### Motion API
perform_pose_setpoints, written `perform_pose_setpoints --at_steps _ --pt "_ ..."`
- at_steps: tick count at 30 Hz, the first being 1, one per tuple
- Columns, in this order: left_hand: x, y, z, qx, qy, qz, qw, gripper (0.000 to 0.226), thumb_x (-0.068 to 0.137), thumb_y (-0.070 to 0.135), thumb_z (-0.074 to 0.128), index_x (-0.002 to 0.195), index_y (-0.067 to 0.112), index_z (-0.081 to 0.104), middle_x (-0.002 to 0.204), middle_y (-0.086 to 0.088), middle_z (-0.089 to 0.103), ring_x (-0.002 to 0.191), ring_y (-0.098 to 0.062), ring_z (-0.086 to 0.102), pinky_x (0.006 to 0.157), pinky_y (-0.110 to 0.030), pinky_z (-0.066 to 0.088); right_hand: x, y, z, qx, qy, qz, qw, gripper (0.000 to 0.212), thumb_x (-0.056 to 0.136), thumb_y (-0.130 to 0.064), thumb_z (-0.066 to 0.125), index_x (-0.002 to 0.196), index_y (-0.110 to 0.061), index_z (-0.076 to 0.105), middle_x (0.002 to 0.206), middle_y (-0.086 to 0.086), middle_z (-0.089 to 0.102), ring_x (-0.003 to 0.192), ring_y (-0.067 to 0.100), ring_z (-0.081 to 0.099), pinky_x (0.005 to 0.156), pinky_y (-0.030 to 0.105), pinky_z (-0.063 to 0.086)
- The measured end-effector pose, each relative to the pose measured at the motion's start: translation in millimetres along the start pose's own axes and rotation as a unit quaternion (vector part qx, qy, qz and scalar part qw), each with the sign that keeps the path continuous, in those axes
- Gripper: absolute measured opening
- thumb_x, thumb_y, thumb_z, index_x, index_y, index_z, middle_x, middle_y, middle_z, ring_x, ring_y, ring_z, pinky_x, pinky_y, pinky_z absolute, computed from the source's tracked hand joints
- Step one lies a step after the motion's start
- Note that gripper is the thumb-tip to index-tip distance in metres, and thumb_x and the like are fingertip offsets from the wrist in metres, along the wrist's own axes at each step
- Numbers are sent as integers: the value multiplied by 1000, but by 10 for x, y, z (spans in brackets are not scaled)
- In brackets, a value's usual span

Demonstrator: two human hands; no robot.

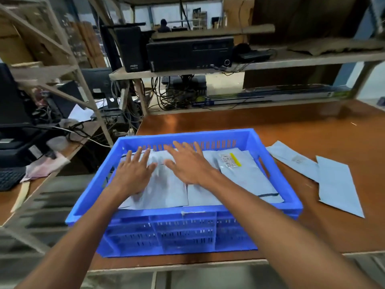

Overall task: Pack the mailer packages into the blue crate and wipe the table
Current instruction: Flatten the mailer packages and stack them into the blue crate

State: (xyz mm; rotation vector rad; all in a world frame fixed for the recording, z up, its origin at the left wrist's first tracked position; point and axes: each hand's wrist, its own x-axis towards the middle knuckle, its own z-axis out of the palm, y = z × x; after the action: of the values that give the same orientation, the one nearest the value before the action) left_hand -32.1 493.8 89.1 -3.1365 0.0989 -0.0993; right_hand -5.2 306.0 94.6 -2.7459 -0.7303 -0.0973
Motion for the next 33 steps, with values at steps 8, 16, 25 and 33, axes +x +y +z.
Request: perform_pose_setpoints --at_steps 8,16,25,33 --pt "533 2289 -173 -123 122 214 961 66 98 51 34 143 3 44 144 -25 43 134 -41 35 117 -46 23 -1048 2127 -851 103 289 175 936 40 84 -17 51 122 -19 63 119 5 69 106 26 65 97 46 47" --pt "627 4807 241 -104 -35 254 961 44 97 27 44 137 8 47 144 -17 43 134 -38 36 110 -47 32 -2493 3786 9 -31 44 384 922 51 100 -43 39 148 -25 35 154 5 38 141 29 35 112 49 31" --pt "1329 5528 1309 -165 -149 98 970 61 103 43 31 155 14 18 162 -10 17 149 -31 13 116 -51 19 -3258 4617 29 -161 24 287 944 50 100 -49 15 132 -39 52 150 -6 44 139 20 38 112 49 27" --pt "1405 5647 1691 -119 -149 117 975 64 99 62 19 156 34 11 166 7 0 151 -28 -12 119 -58 -3 -2995 5053 -6 -114 52 284 951 55 100 -54 22 150 -32 33 160 1 27 148 24 22 118 51 19"
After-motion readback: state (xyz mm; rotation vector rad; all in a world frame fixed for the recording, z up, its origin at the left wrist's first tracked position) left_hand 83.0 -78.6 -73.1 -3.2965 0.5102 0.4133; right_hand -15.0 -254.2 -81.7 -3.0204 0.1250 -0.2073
